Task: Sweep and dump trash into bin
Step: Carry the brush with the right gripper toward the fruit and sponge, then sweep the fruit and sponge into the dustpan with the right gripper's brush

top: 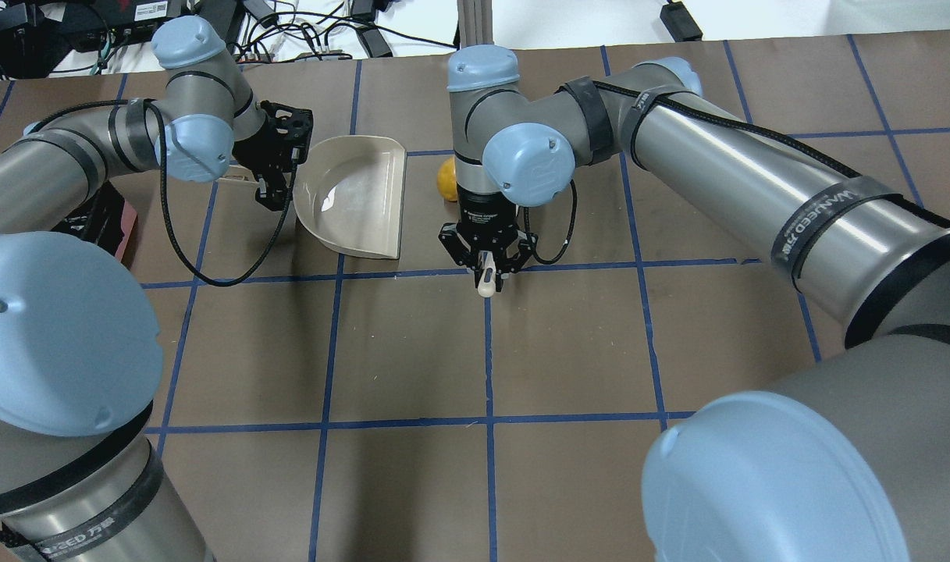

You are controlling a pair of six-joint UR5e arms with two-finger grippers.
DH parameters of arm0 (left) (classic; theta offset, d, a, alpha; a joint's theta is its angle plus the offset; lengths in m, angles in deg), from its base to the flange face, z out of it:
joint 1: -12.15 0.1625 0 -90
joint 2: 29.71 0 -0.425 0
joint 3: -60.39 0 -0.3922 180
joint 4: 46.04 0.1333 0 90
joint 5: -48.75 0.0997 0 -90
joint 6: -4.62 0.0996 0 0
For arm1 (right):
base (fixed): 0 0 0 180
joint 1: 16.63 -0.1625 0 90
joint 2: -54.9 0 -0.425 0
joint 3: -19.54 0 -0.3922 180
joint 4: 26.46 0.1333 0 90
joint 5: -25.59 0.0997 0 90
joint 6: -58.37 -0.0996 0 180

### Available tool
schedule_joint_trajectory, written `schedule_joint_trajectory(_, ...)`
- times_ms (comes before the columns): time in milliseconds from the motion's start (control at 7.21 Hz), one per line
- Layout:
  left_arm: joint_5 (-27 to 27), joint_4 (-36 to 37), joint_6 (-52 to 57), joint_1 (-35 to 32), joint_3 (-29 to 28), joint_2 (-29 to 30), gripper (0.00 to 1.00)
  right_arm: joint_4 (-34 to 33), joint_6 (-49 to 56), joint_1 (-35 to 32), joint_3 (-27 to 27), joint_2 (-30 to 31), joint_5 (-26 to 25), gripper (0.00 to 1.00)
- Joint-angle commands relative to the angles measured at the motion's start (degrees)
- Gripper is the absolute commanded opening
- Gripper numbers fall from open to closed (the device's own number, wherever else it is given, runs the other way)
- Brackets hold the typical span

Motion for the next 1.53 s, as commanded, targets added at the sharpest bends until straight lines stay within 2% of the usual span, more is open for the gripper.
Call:
schedule_joint_trajectory(0, 0.0, 0.0, 0.1, 0.0, -0.1, 0.1, 0.11, 0.0, 0.0, -2.2, 2.3, -1.3, 0.1, 0.09)
schedule_joint_trajectory(416, 0.0, 0.0, -0.1, 0.1, 0.0, 0.1, 0.1, -0.2, 0.5, -4.2, 6.3, -4.2, 0.2, 0.09)
schedule_joint_trajectory(971, -0.3, 0.0, -0.1, 0.2, 0.0, 0.1, 0.1, -0.8, 0.2, -4.6, 7.6, -5.1, 2.6, 0.09)
schedule_joint_trajectory(1388, -0.1, 0.0, -0.1, 0.2, 0.0, 0.1, 0.1, -1.2, 0.0, -6.1, 14.8, -10.3, 4.2, 0.09)
